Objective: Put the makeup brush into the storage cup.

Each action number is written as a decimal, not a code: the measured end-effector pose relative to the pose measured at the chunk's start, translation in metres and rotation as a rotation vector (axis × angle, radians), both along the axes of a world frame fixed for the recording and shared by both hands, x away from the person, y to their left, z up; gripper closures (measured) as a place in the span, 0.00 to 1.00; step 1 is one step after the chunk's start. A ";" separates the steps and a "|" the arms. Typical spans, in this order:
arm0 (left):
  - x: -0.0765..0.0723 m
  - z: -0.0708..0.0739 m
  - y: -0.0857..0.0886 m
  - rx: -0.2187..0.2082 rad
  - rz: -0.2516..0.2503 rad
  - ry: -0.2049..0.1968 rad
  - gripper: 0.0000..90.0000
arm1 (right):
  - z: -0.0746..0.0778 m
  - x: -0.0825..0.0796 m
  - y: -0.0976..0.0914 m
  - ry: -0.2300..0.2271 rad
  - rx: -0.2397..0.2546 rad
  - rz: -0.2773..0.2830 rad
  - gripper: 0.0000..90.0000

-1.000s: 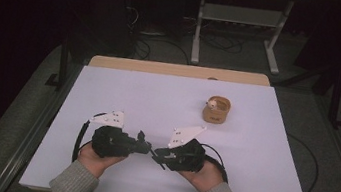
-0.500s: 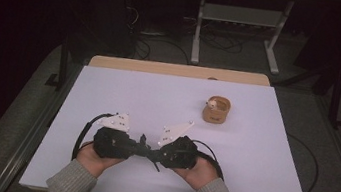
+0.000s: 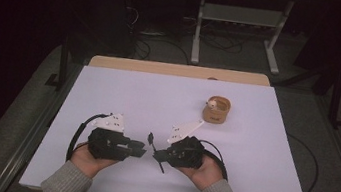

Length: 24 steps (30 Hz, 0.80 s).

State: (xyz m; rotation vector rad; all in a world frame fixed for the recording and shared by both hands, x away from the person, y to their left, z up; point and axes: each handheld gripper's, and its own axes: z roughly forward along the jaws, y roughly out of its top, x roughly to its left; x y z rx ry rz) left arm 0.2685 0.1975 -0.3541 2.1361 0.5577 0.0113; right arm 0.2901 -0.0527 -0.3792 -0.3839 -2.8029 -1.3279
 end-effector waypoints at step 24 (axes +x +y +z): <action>-0.017 -0.031 0.044 0.017 0.123 -0.026 0.75 | 0.002 0.019 -0.045 0.084 0.060 -0.135 0.94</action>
